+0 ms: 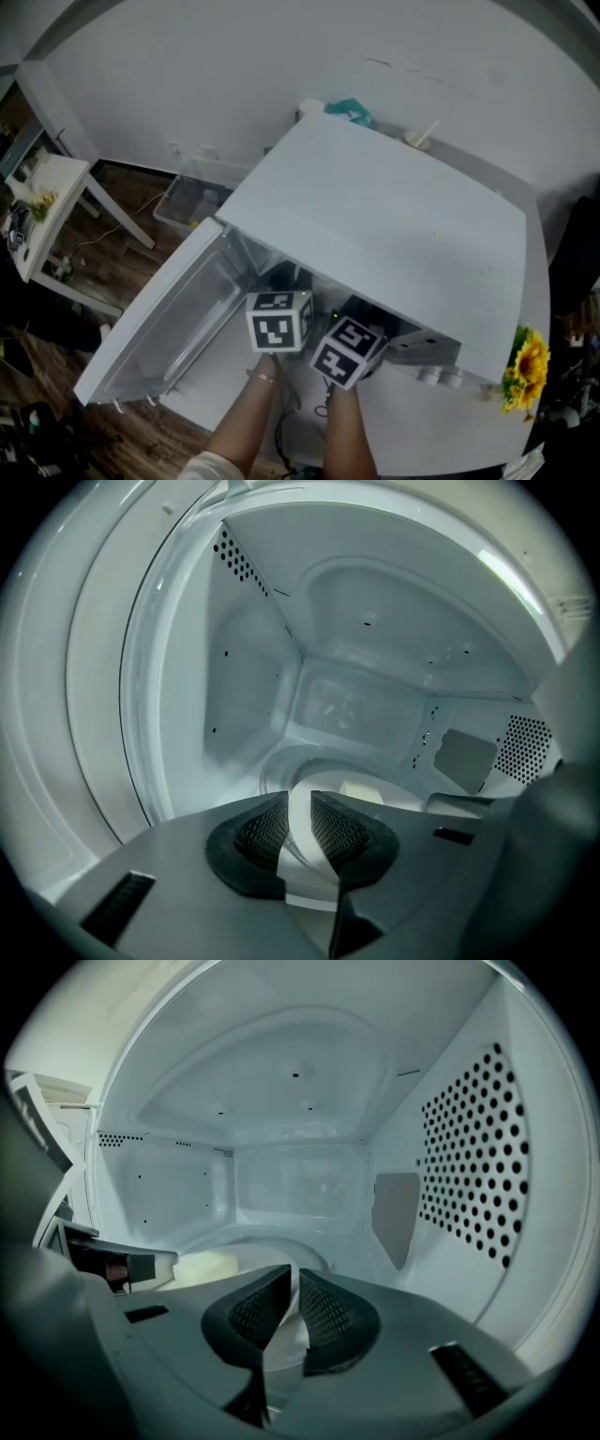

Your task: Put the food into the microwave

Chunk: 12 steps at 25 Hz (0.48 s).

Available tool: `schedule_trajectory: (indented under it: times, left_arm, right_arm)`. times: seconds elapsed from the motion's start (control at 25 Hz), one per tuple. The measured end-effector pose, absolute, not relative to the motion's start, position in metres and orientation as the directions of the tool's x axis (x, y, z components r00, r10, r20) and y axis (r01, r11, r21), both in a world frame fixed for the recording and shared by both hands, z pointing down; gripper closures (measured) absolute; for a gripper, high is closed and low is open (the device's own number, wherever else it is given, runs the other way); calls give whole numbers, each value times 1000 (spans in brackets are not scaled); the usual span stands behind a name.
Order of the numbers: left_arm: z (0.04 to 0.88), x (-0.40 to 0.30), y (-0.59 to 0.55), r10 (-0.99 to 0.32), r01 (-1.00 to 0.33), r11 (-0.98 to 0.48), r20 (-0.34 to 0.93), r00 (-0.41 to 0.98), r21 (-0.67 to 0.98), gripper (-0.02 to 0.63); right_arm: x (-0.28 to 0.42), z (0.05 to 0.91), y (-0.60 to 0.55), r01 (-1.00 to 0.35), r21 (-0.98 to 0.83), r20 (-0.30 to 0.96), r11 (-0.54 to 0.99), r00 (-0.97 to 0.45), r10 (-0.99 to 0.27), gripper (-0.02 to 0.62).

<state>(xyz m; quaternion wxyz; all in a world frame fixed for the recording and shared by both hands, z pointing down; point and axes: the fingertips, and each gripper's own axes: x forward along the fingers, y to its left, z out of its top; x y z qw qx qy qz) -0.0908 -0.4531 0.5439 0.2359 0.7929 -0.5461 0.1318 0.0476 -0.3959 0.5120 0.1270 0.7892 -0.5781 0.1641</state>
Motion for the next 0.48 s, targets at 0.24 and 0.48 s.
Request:
schedule_trajectory:
  times: [0.24,0.48]
  left_arm:
    - [545,-89,-452,-800,-911,-300,445,403,284,518]
    - [540,-90,-448,-812,-907,-299,420,405,296,518]
  right_arm:
    - [49,512,-395,-952,21,407,-307,288,-867,563]
    - [47,509,-393,-959,-10,391,-285,258,-884,563]
